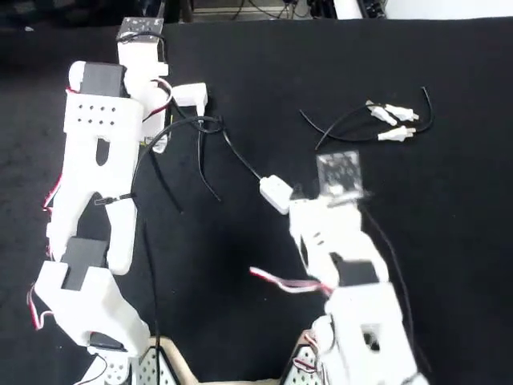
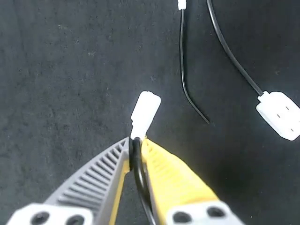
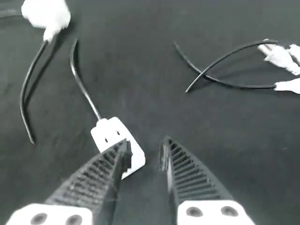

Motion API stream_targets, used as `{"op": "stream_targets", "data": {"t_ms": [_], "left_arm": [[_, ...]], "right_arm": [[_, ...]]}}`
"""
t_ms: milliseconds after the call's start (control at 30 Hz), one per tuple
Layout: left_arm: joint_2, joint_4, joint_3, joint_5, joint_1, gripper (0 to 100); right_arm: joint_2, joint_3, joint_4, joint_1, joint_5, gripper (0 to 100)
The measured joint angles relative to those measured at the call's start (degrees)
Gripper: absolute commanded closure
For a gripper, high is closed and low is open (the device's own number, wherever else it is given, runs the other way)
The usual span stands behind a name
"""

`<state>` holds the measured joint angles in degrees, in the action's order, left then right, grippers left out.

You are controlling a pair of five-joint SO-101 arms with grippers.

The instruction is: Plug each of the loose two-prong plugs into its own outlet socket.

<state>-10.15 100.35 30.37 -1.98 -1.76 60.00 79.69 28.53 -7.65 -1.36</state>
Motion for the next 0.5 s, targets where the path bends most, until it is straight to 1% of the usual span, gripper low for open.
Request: {"op": "stream_targets", "data": {"t_ms": [133, 233, 367, 500], "left_arm": [[0.00, 0.00, -0.35, 0.00, 0.00, 97], [0.00, 0.00, -0.44, 0.00, 0.00, 97], [0.00, 0.00, -1.76, 0.00, 0.00, 97], [0.00, 0.00, -3.78, 0.00, 0.00, 97]], "right_arm": [[-17.85, -10.29, 0.44, -0.35, 0.00, 88.1], [-29.80, -18.29, 4.40, 0.09, -1.76, 88.1], [-42.55, -30.33, 12.13, 5.27, -3.25, 88.1], [-50.99, -38.07, 15.21, 10.46, -3.25, 88.1]]}}
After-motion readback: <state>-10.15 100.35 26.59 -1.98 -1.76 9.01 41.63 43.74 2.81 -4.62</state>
